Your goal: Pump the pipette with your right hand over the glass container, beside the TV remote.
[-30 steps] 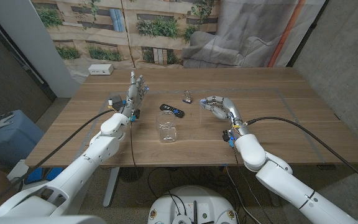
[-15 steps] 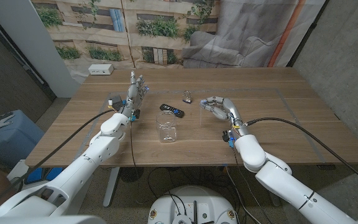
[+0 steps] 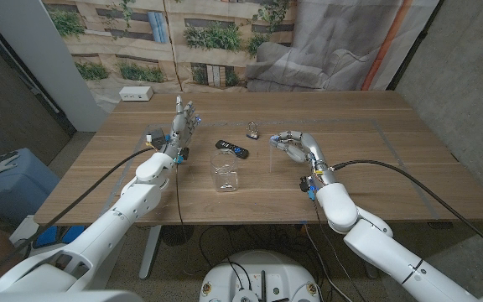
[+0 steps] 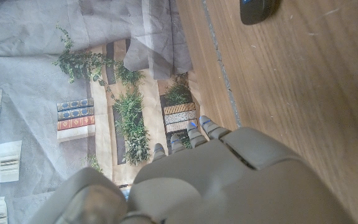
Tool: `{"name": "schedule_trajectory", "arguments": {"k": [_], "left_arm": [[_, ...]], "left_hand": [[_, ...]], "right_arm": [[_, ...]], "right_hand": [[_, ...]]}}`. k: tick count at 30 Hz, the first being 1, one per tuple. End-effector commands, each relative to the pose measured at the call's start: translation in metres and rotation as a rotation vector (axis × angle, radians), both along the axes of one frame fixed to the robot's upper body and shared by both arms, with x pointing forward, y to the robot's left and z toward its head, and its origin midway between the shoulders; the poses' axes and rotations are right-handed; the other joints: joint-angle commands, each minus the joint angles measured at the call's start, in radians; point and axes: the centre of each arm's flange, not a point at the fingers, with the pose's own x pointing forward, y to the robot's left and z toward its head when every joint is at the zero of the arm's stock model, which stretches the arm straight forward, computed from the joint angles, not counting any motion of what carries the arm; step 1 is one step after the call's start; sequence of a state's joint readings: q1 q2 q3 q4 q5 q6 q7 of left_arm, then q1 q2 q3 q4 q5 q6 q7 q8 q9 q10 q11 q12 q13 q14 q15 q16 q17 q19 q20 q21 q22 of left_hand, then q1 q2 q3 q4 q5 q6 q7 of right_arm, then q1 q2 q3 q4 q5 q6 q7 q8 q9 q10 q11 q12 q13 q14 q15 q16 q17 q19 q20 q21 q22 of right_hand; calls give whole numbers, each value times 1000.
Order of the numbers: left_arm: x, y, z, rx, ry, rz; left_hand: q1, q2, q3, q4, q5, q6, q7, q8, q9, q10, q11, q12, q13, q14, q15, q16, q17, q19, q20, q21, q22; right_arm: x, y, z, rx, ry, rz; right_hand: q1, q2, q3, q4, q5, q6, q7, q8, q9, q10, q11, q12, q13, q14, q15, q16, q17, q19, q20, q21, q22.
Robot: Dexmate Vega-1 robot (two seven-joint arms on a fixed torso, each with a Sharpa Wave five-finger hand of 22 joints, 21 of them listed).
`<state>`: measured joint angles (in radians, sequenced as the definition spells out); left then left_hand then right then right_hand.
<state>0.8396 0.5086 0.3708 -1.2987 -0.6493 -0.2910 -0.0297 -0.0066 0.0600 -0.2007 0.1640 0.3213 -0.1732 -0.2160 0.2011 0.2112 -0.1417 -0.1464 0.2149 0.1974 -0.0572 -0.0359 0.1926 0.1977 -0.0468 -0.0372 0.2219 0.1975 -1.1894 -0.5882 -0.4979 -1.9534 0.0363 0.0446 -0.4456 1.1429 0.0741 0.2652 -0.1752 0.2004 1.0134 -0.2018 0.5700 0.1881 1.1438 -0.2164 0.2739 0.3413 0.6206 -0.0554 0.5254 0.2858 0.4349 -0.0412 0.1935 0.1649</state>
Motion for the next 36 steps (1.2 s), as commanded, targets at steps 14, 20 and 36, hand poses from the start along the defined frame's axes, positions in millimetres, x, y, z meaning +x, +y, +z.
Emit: {"name": "schedule_trajectory", "arguments": {"k": [14, 20, 36], "left_arm": [[0, 0, 0, 0, 0, 0], [0, 0, 0, 0, 0, 0], [0, 0, 0, 0, 0, 0]], "left_hand": [[4, 41, -3, 0, 6, -2, -6, 6, 2, 0, -2, 4, 6, -8, -115, 6, 1, -6, -89, 5, 2], [4, 41, -4, 0, 6, -2, -6, 6, 2, 1, -3, 5, 6, -8, -114, 6, 1, -6, -89, 5, 2], [4, 41, -4, 0, 6, -2, -6, 6, 2, 0, -2, 4, 6, -8, -116, 6, 1, -6, -89, 5, 2]], "right_arm": [[4, 3, -5, 67, -2, 5], [5, 3, -4, 74, -5, 9], [7, 3, -3, 91, -4, 13]], "right_hand": [[70, -5, 8, 3, -18, 69, 4, 3, -8, 55, 0, 14, 1, 63, -175, 30, 21, -21, -103, -10, 0], [91, -13, 15, 2, -15, 91, 7, -2, -10, 56, 5, 23, 18, 113, -178, 28, 16, -17, -127, -9, -2], [108, -41, 26, 8, -16, 127, 10, -24, -13, 69, 11, 27, 34, 132, -178, -18, -5, -26, -132, -11, -1]]}}
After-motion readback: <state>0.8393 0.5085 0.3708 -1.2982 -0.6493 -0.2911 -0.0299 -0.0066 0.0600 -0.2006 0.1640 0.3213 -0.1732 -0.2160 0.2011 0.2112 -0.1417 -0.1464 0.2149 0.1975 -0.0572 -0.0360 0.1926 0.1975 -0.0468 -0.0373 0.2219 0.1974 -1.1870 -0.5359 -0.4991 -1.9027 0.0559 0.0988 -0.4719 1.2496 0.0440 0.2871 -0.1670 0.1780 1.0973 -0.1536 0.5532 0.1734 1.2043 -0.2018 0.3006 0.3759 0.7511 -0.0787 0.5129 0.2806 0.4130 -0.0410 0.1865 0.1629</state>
